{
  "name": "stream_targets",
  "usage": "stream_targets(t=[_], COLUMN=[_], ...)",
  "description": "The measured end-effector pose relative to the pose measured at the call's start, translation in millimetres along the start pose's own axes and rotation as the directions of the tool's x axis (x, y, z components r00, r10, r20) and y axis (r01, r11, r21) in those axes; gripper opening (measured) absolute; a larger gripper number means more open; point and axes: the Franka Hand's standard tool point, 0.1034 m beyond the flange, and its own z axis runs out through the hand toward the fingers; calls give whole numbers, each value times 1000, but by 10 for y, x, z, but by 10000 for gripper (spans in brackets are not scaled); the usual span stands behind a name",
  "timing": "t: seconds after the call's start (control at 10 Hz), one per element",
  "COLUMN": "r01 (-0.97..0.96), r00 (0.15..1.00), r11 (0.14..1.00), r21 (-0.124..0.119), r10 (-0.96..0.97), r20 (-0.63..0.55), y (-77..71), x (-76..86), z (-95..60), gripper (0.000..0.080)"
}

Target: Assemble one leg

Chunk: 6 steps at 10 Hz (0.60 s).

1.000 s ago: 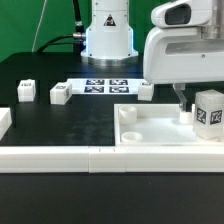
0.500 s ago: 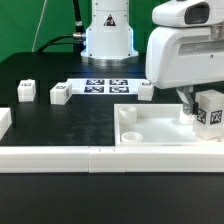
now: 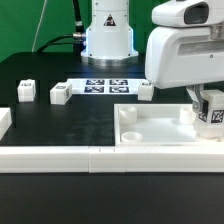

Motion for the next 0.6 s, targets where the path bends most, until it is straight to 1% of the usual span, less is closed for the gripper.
stream_targets(t=[0.1, 0.2, 0.3, 0.5, 0.6], r01=[-18, -123, -279, -491, -633], r00=[1000, 992, 960, 871, 774], r11=[1000, 992, 960, 871, 773], r21=[1, 3, 7, 28, 38], r10=[18, 123, 279, 491, 633], r20=[-1, -7, -6, 4, 7], y=[1, 6, 9, 27, 39], x=[-2, -7, -10, -16, -17], z=[2, 6, 4, 8, 12], gripper=[292, 292, 292, 292, 292])
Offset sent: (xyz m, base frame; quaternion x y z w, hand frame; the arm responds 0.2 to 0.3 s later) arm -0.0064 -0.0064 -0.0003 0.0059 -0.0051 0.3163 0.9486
